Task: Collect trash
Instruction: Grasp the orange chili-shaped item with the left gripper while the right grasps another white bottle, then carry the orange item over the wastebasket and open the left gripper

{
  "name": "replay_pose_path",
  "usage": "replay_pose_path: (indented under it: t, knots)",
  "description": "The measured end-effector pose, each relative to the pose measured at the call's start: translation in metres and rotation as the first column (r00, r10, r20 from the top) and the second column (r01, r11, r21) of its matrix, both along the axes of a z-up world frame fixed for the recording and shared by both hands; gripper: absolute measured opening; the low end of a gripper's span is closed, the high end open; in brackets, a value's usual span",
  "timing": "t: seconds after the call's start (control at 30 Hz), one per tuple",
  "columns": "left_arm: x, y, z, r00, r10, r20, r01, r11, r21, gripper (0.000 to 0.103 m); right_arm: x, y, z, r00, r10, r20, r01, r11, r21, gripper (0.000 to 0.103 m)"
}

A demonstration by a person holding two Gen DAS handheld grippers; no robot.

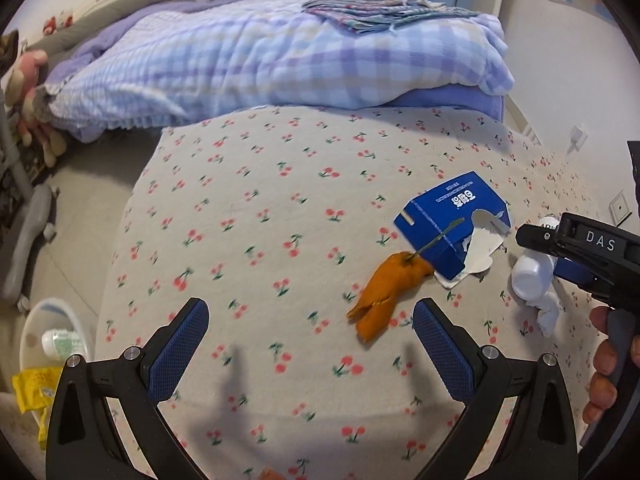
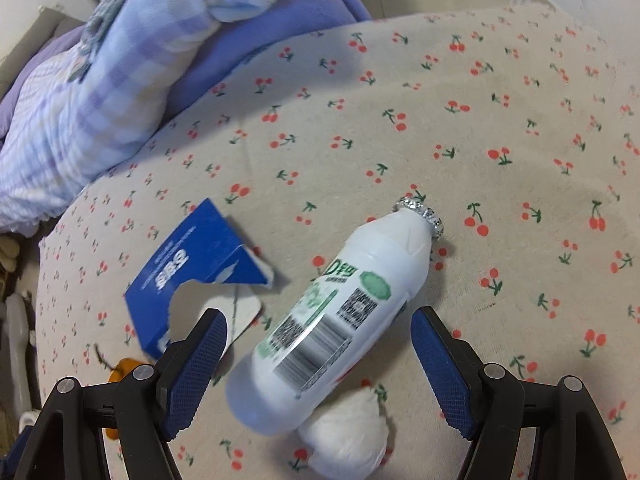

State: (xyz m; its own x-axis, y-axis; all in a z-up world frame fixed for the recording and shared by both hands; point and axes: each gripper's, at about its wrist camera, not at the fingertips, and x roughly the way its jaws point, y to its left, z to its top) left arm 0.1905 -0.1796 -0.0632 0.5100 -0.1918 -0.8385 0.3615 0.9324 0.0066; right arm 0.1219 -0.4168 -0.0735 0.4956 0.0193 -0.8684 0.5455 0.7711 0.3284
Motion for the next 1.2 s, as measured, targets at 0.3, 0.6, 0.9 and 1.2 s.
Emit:
replay_pose_path:
  t: [0.3, 0.6, 0.9, 1.2]
  knots:
    - [0.01, -0.024, -0.014, 0.999, -0.033, -0.01, 0.033, 0.999, -0.034, 0.103, -0.003, -0.013, -0.003, 0.999, 0.027, 0.041, -0.031, 0.995, 0.097, 0.044]
    - [0.019, -0.031, -0.028, 0.996, -0.058, -0.068, 0.053, 0.996, -0.075, 0.087, -0.029, -0.031, 0.033, 0.995, 0.023, 0.098, -0.03, 0.996, 0.079, 0.042]
    - [0.01, -0.039, -0.025, 0.989, -0.135, -0.052, 0.131, 0.988, -0.08, 0.049, -0.061, -0.039, 0.054, 0.994, 0.076, 0.084, -0.077, 0.997, 0.01, 0.042]
    - [-0.002, -0.03, -0.022, 0.984, -0.146, -0.103, 0.14, 0.988, -0.061, 0.02, -0.081, -0.025, 0.059, 0.989, 0.143, 0.046, -0.142, 0.989, -0.035, 0.042]
